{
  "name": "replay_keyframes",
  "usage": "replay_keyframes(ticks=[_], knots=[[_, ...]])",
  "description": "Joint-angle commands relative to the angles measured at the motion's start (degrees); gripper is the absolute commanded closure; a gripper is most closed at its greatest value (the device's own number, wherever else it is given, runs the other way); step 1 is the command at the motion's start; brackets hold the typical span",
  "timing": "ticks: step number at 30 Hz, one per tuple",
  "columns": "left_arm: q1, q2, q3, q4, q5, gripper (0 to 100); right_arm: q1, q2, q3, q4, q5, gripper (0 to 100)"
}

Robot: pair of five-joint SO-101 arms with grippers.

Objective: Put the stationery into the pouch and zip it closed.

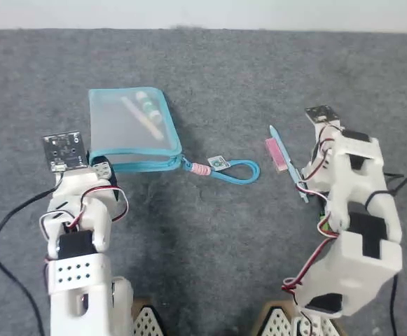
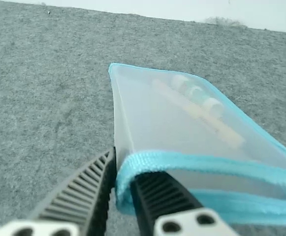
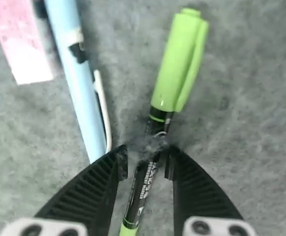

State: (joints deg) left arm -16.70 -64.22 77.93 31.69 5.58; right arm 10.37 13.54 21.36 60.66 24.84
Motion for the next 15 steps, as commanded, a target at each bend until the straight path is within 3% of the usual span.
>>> replay_keyframes(ticks=[1, 6, 15], knots=[[0.7, 0.0, -3.3, -0.88, 0.79, 99, 1.63, -2.86, 1.32, -3.3, -0.18, 87.1], [0.7, 0.0, -3.21, -0.88, 0.79, 99, 1.54, -2.86, -0.44, -6.11, -0.44, 99.8], [0.79, 0.18, -3.12, -0.88, 0.79, 99, 1.36, 1.1, -17.93, -6.02, -1.93, 99.1]])
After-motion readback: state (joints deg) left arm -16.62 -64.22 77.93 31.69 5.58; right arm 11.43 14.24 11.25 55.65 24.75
